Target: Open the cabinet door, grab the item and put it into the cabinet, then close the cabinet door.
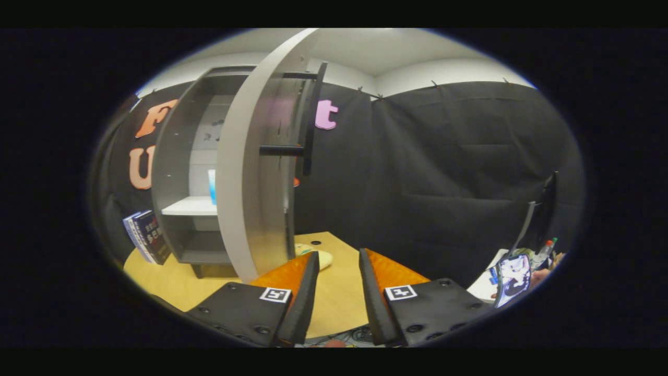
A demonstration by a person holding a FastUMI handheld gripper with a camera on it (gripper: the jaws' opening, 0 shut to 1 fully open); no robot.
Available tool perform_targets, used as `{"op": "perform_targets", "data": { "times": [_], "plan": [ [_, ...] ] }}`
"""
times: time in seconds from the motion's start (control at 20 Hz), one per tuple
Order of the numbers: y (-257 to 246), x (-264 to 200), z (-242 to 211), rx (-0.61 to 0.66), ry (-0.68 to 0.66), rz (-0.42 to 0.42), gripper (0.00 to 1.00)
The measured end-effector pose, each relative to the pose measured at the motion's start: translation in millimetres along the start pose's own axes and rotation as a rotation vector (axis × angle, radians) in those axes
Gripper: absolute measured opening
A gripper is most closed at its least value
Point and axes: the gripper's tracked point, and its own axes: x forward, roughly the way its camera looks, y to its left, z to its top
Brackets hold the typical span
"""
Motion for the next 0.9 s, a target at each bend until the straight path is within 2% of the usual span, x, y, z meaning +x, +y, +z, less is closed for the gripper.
{"op": "perform_targets", "data": {
  "times": [0.05, 0.2, 0.3, 0.6, 0.9],
  "plan": [
    [5.3, -3.9, 2.5, 0.003, -0.009, 0.004, 0.59],
    [53.2, -7.9, -1.7, 0.042, 0.0, 0.101, 0.79],
    [80.2, -6.0, -10.4, 0.01, 0.022, 0.148, 0.93],
    [159.9, -24.1, -18.8, -0.073, 0.051, 0.279, 0.94],
    [185.8, -30.5, -13.8, -0.098, 0.03, 0.296, 0.96]
  ]
}}
